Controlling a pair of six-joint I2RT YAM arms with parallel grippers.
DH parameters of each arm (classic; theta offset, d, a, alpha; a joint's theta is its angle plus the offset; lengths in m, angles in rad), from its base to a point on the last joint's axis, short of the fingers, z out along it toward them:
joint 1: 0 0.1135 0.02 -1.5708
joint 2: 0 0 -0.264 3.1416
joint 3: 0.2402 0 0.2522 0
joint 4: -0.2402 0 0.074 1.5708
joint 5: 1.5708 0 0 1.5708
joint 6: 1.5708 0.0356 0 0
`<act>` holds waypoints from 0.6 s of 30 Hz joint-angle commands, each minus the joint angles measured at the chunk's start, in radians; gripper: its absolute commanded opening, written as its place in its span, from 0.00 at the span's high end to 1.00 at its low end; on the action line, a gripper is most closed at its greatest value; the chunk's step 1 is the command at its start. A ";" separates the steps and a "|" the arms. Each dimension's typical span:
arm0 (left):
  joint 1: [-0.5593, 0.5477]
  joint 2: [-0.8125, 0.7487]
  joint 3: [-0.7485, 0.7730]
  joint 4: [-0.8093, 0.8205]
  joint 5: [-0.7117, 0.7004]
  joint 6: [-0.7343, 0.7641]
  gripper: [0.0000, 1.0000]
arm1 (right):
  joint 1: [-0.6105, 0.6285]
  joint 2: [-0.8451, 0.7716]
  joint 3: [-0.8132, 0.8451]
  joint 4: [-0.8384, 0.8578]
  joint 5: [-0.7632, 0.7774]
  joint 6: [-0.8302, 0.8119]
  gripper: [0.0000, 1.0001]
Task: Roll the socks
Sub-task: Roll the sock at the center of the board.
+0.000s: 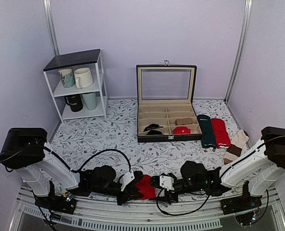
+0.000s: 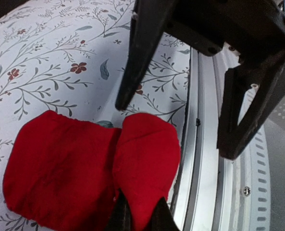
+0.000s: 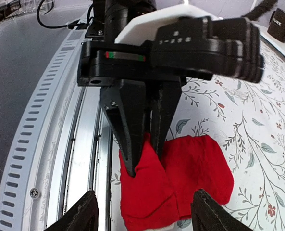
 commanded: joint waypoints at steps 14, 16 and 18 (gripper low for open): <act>0.028 0.082 -0.043 -0.158 0.079 -0.036 1.00 | 0.069 0.181 0.092 -0.048 0.130 -0.068 0.47; 0.029 0.079 -0.046 -0.159 0.079 -0.037 1.00 | 0.068 0.185 0.097 -0.071 0.131 -0.063 0.58; 0.030 0.078 -0.047 -0.159 0.080 -0.037 1.00 | 0.069 0.191 0.111 -0.120 0.125 -0.055 0.71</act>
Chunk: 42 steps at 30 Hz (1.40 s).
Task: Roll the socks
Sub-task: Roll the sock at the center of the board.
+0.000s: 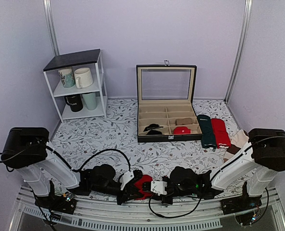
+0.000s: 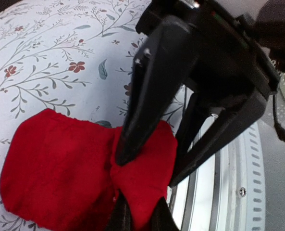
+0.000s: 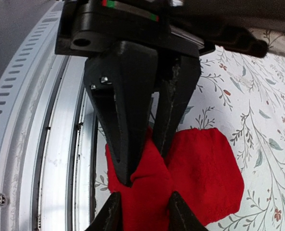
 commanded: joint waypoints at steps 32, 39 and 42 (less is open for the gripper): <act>-0.223 -0.345 -0.089 -0.237 -0.437 0.268 0.71 | -0.161 0.195 0.248 -0.712 -0.334 0.481 0.95; -0.299 -0.205 -0.048 -0.178 -0.639 0.296 0.62 | -0.164 0.226 0.285 -0.773 -0.365 0.467 0.95; -0.308 -0.174 -0.037 -0.171 -0.667 0.299 0.53 | -0.166 0.229 0.284 -0.778 -0.375 0.465 0.95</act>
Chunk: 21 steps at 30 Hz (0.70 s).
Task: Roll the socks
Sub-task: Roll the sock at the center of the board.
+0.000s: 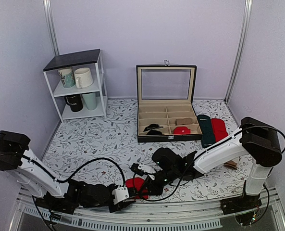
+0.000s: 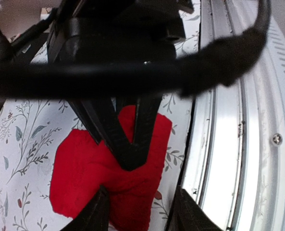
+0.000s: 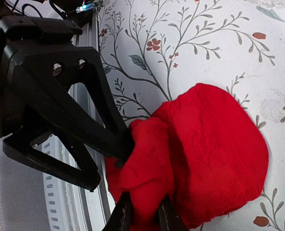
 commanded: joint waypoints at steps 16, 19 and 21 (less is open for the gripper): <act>-0.047 -0.148 -0.104 0.102 -0.220 -0.069 0.01 | -0.005 0.109 -0.065 -0.255 0.047 -0.004 0.95; -0.047 -0.113 -0.117 0.170 -0.109 -0.030 0.01 | -0.008 0.108 -0.065 -0.258 0.046 -0.003 0.95; -0.047 -0.087 -0.124 0.209 -0.091 -0.019 0.02 | -0.008 0.110 -0.066 -0.260 0.046 -0.003 0.95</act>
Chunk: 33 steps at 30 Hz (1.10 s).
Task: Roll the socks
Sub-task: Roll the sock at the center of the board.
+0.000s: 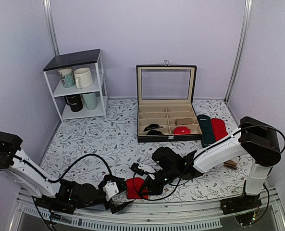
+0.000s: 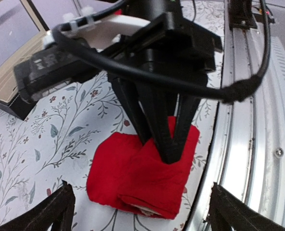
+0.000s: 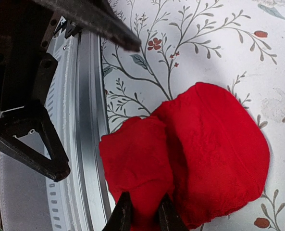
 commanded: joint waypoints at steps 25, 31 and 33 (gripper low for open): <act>0.050 0.257 -0.027 0.318 0.167 0.041 0.35 | -0.006 0.118 -0.063 -0.266 0.061 -0.002 0.95; 0.064 0.315 -0.035 0.364 0.178 0.017 0.35 | -0.006 0.119 -0.065 -0.259 0.051 0.000 0.95; 0.066 0.339 -0.037 0.392 0.170 0.008 0.29 | -0.006 0.121 -0.066 -0.259 0.050 -0.001 0.95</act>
